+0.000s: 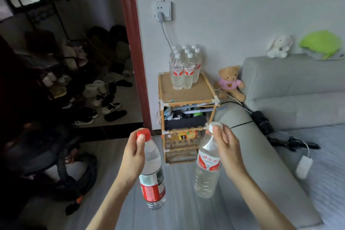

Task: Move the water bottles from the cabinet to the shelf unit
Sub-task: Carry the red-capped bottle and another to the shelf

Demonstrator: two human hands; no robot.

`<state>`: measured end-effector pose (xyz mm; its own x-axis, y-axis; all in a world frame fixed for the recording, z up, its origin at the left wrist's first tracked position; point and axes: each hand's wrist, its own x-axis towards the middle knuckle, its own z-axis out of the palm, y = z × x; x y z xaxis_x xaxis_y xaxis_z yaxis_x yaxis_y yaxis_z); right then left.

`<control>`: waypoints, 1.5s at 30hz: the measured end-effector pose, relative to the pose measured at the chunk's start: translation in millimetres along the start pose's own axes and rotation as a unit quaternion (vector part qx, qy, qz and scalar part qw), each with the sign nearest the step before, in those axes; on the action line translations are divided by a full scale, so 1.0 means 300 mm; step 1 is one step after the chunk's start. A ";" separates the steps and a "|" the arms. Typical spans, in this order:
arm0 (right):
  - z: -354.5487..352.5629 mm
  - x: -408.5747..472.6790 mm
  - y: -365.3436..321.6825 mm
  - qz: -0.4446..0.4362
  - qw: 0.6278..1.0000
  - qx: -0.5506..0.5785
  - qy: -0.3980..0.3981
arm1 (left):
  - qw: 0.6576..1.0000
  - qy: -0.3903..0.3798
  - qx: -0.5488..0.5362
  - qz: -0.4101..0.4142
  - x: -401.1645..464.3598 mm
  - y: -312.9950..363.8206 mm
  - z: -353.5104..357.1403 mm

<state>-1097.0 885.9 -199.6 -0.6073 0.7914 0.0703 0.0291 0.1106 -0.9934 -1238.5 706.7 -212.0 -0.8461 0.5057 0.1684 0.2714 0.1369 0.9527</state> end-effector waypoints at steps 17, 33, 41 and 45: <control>0.081 1.134 0.118 0.009 0.996 -0.057 0.068 | 0.998 -0.039 -0.038 0.031 1.132 -0.117 0.405; 0.060 1.759 0.237 0.012 0.994 -0.090 -0.057 | 1.000 -0.027 0.011 -0.005 1.489 -0.201 0.633; 0.031 1.837 0.241 0.008 0.975 -0.127 -0.183 | 0.997 -0.032 -0.020 -0.060 1.494 -0.191 0.643; -0.012 1.842 0.252 -0.049 0.962 -0.158 -0.215 | 0.997 -0.047 0.025 -0.058 1.500 -0.163 0.622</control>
<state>-1427.5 1333.6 -235.7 -0.8902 0.4527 0.0514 0.1535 0.4043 -0.9017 -1547.0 1086.6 -230.2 -0.8272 0.5611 0.0303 0.1981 0.2407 0.9502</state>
